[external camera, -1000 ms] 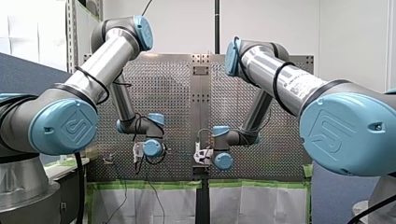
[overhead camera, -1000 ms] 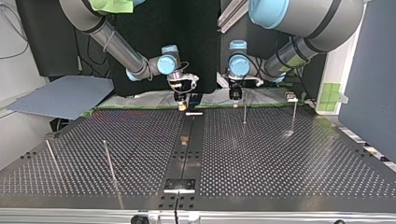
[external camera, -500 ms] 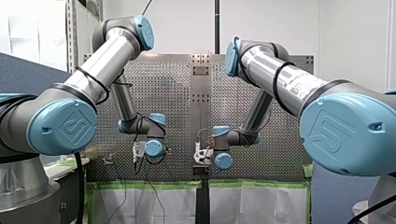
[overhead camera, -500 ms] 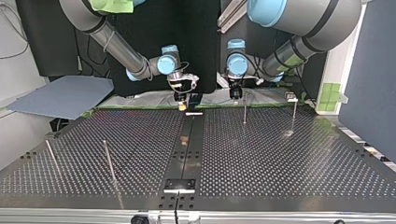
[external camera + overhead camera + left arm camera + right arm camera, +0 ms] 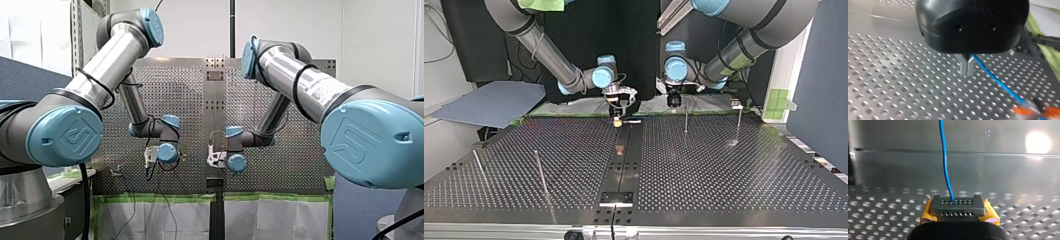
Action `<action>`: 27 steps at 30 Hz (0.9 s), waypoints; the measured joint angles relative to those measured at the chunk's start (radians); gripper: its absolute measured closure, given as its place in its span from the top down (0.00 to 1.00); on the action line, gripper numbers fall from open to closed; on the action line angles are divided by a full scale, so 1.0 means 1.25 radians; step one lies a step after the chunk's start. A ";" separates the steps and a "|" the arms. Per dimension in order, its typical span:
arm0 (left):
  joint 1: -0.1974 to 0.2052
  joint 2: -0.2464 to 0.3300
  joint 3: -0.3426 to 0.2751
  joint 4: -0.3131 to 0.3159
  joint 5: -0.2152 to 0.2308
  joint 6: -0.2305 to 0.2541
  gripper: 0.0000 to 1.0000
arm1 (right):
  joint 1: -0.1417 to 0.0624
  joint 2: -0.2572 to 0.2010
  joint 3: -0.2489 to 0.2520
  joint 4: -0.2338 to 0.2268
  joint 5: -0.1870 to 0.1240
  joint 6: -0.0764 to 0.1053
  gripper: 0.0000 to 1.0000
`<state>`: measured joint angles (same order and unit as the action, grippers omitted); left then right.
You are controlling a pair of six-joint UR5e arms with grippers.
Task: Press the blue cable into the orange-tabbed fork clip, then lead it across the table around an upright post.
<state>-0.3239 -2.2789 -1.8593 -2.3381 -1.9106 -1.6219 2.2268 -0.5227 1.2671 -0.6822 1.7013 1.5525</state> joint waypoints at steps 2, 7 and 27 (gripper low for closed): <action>-0.009 0.016 0.000 -0.012 -0.008 -0.006 0.00 | 0.000 -0.014 -0.002 0.017 0.001 -0.006 0.00; -0.024 0.059 0.000 -0.048 -0.017 -0.019 0.00 | 0.002 -0.051 -0.003 0.055 0.002 -0.010 0.00; -0.052 0.216 0.035 -0.144 -0.049 -0.038 0.00 | 0.010 -0.209 -0.004 0.199 -0.002 -0.006 0.00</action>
<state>-0.3887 -2.0085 -1.8159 -2.5186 -1.9718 -1.6690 2.2390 -0.7838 1.2624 -0.4331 1.6985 1.5445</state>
